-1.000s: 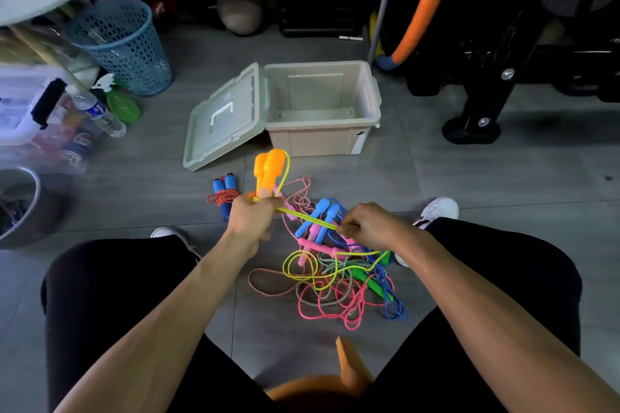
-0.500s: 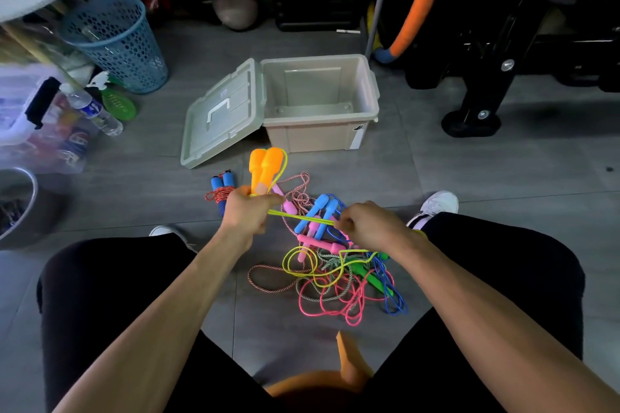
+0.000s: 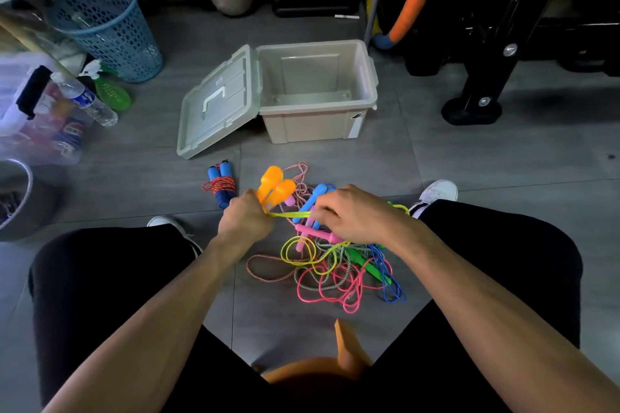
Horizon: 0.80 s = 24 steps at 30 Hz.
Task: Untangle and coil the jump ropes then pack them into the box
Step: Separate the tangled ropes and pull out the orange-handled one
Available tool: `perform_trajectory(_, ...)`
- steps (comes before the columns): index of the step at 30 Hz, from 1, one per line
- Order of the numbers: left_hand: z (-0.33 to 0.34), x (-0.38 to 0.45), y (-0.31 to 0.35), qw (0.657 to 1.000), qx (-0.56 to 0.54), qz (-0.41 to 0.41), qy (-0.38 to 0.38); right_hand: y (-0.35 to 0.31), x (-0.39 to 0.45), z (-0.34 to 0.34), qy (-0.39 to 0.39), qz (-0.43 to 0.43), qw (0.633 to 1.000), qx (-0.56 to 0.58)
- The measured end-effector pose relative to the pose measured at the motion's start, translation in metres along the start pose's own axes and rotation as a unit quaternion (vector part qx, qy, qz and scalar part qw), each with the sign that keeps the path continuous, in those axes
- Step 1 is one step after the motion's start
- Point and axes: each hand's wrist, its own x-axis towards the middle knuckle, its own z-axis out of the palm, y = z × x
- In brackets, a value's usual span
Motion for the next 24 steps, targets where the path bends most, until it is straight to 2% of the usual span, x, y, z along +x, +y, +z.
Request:
perform_trajectory(4, 0.011, -0.011, 0.008, 0.99, 0.14, 0.031, -0.007, -0.021, -0.005, 0.0, -0.013, -0.06, 0.998, 0.016)
perform_trajectory(7, 0.024, -0.02, 0.012, 0.966, 0.221, 0.135, 0.018, -0.021, 0.0, -0.011, 0.003, -0.073, 0.997, 0.035)
perform_trajectory(10, 0.038, -0.03, 0.015, 0.924, 0.267, 0.271, 0.036, -0.01, 0.008, -0.02, 0.036, -0.057, 0.998, -0.01)
perform_trajectory(15, 0.046, -0.036, 0.008, 0.866, 0.217, 0.442, 0.092, 0.029, 0.02, -0.047, 0.051, 0.032, 0.995, -0.085)
perform_trajectory(21, 0.041, -0.033, 0.002, 0.833, 0.157, 0.509, 0.149, 0.048, 0.024, -0.055, 0.033, 0.045, 0.998, 0.024)
perform_trajectory(24, 0.041, -0.032, 0.001, 0.816, 0.163, 0.535, 0.15, 0.053, 0.026, -0.052, 0.048, 0.047, 0.998, 0.022)
